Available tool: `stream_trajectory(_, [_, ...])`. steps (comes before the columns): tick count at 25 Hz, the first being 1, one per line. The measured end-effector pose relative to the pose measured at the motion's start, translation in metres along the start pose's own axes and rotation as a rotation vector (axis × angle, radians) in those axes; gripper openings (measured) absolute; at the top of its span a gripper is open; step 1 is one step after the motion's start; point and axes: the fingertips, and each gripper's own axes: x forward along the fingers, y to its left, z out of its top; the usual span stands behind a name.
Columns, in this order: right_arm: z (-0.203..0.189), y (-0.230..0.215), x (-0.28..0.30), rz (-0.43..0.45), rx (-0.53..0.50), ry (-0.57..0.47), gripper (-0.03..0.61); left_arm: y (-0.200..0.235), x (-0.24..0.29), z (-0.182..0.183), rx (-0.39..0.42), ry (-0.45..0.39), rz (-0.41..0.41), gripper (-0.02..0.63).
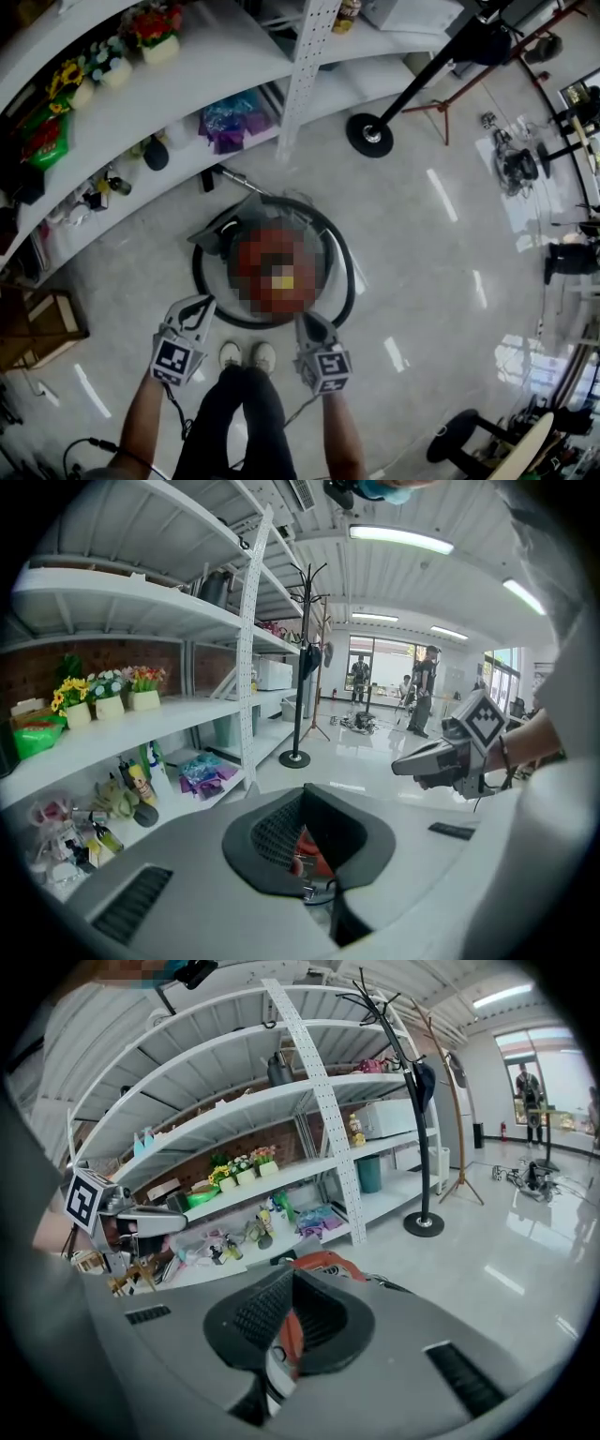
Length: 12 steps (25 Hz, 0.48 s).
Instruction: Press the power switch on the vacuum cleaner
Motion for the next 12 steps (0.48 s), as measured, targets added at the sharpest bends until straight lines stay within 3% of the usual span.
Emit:
stream_trajectory(6, [-0.043,-0.015,0.022,0.014,-0.023,0.037,0.012,-0.005,0.013,-0.042,-0.019,0.037,-0.005,0.006])
stream_trajectory(12, [-0.06,-0.021,0.044,0.024,-0.014,0.043,0.012,-0.006,0.024,-0.069,-0.047,0.044,0.007,0.006])
